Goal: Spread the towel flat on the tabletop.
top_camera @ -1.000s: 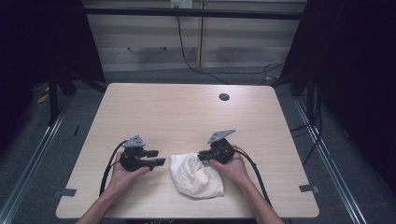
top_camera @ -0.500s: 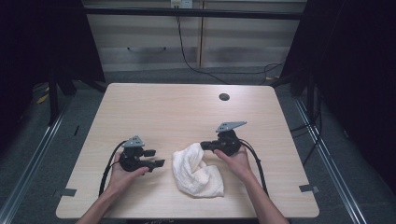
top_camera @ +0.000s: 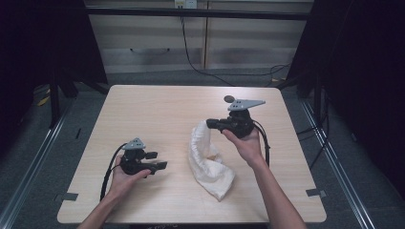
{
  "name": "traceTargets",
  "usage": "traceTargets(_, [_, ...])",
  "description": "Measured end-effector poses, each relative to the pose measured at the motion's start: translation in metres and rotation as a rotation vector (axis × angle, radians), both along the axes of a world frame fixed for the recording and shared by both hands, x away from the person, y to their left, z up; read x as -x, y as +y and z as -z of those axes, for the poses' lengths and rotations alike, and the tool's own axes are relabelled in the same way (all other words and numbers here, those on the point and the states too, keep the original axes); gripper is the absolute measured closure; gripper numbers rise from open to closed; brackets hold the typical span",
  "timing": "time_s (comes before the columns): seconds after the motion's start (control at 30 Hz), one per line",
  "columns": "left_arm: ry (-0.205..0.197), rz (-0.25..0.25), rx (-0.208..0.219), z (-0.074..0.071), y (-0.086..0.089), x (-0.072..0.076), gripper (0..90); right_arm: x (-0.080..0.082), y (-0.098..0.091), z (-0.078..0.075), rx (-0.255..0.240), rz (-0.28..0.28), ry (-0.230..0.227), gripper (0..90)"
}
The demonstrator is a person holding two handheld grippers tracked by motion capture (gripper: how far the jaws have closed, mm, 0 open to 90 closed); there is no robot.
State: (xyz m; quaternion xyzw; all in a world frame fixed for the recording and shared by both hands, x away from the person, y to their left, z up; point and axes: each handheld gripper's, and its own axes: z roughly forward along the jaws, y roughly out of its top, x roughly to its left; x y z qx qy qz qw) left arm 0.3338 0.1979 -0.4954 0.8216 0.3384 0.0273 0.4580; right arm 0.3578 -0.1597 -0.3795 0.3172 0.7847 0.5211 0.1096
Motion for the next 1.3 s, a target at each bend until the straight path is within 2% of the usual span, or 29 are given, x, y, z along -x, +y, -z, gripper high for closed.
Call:
traceTargets(0.27, [0.0,-0.008,0.009,0.0,0.002,0.0,33.3,0.001,0.002,-0.054,-0.007,0.015,-0.107,88.6])
traceTargets(0.4, [-0.002,-0.005,0.009,0.0,0.002,0.0,33.3,0.005,0.0,-0.068,-0.029,0.02,-0.143,88.5])
traceTargets(0.53, [0.003,-0.001,0.001,0.001,0.0,-0.001,33.3,0.006,-0.002,-0.074,-0.046,0.027,-0.158,88.6])
traceTargets(0.8, [-0.002,-0.022,0.012,-0.001,0.003,-0.002,33.3,0.01,-0.001,-0.128,-0.049,0.041,-0.258,88.6])
traceTargets(0.93, [-0.01,-0.035,0.019,-0.002,0.005,-0.001,33.3,0.013,-0.003,-0.149,-0.077,0.041,-0.297,88.5])
traceTargets(1.0, [-0.012,-0.034,0.018,-0.001,0.005,-0.001,33.3,0.017,-0.004,-0.148,-0.079,0.029,-0.306,88.5])
traceTargets(1.07, [-0.011,-0.037,0.015,-0.001,0.005,-0.001,33.3,0.021,-0.004,-0.135,-0.065,0.022,-0.289,88.6])
traceTargets(1.17, [-0.013,-0.037,0.015,-0.001,0.004,-0.001,33.4,0.026,-0.005,-0.1,-0.044,0.004,-0.226,88.5])
traceTargets(1.3, [-0.012,-0.031,0.01,-0.001,0.003,0.0,33.5,0.036,-0.001,-0.043,-0.047,-0.035,-0.125,88.5])
